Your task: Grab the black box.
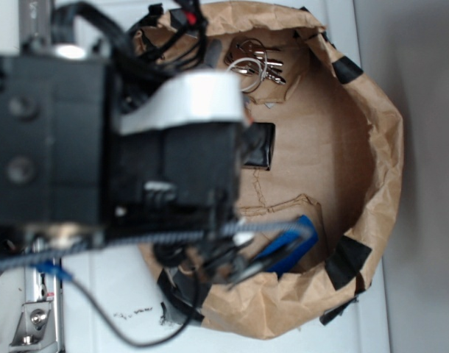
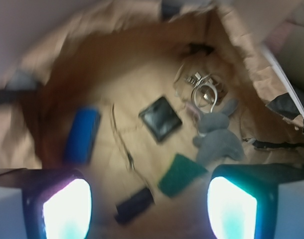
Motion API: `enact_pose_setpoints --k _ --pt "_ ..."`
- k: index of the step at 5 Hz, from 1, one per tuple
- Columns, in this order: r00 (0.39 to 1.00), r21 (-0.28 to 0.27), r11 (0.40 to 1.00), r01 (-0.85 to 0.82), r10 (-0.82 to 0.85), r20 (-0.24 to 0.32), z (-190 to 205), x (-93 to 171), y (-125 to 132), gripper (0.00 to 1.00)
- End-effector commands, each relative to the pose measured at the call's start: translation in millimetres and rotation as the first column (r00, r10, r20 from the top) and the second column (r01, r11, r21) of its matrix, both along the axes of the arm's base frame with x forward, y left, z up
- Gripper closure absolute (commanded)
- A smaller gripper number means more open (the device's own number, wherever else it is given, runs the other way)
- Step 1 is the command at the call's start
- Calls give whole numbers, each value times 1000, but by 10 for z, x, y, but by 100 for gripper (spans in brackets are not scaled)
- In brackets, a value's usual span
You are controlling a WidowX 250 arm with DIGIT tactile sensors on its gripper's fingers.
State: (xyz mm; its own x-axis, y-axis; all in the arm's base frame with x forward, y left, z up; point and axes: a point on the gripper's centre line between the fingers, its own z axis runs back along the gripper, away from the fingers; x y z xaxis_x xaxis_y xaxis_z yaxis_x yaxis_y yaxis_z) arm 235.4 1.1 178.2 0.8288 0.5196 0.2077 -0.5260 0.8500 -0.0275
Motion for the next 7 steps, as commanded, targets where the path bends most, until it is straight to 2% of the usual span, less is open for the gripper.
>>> enact_pose_setpoints --k 1,2,3,4,6,7 --pt "963 -27 965 -261 262 55 68 58 266 0" --pt "963 -27 965 -261 262 55 68 58 266 0" --pt "950 -14 951 -308 308 49 -354 194 338 0" --pt "926 -19 928 -373 373 50 -650 440 469 0" --pt "923 -99 925 -367 375 86 -811 141 616 0" --pt "912 -104 913 -394 403 80 -821 333 721 0"
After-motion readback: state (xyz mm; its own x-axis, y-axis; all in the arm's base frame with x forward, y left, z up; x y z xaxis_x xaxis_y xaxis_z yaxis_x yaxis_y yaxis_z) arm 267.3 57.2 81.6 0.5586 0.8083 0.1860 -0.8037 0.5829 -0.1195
